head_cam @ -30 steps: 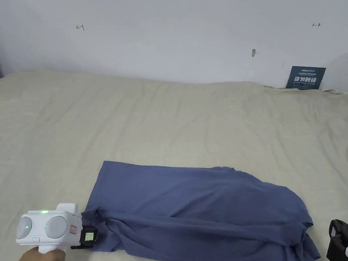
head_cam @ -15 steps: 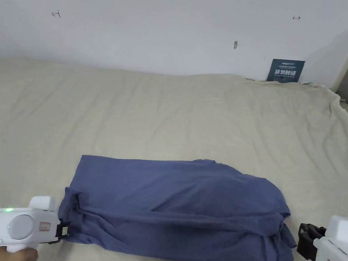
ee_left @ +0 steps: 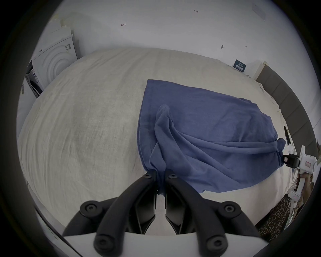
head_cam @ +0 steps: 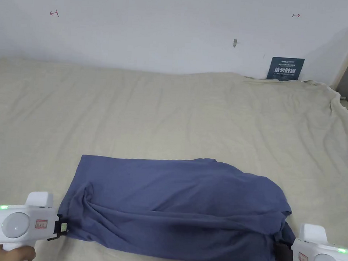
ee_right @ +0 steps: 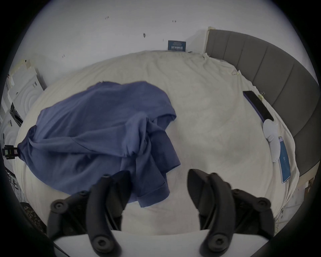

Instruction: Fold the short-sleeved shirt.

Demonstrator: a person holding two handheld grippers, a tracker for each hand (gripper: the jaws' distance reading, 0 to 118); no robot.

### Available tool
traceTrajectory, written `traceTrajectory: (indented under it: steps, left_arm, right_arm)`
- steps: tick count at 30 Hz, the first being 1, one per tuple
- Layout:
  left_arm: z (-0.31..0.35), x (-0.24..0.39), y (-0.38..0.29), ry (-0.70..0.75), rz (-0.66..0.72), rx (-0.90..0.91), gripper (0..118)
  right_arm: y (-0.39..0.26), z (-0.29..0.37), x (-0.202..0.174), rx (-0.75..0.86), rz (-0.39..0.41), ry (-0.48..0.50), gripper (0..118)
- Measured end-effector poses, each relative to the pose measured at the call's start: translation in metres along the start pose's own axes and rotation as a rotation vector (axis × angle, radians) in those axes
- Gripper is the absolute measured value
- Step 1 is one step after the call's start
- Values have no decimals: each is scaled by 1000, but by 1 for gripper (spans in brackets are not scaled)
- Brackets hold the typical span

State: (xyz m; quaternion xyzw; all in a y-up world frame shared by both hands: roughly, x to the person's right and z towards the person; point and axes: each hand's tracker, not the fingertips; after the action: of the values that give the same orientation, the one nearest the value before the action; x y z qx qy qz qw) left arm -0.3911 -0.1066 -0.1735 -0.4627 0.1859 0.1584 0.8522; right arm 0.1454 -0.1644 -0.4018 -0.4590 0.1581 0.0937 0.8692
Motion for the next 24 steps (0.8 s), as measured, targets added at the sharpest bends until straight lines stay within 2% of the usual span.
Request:
traceTrajectory:
  steps: [2,3,4,5,9,12,18,21,24]
  left_arm:
    - [-2,-2,-1,-1,5,-2,6]
    - [-2,-2,-2,0,6,-4,6]
    - [0,2,-3,0,9,-4,6]
    - [1,2,-4,1,12,-4,6]
    - [0,-5,-8,1,34,-3,6]
    - [0,-18,-12,-21,78,0,6]
    - [15,-40,-29,-68,159,-1,6]
    - [30,-46,-48,-96,205,-3,6]
    - [42,-48,-75,-98,208,-11,6]
  right_arm:
    - [-3,1,-8,-14,12,7,53]
    - [-4,0,-10,-24,10,13,39]
    - [-6,0,-11,-30,7,27,17]
    - [-7,1,-12,-26,2,42,6]
    - [-10,23,-16,15,-1,55,6]
    - [-12,39,1,64,-64,96,6]
    - [-21,71,25,97,-85,102,6]
    - [-37,86,34,91,-124,122,6]
    - [-60,98,36,78,-128,128,6]
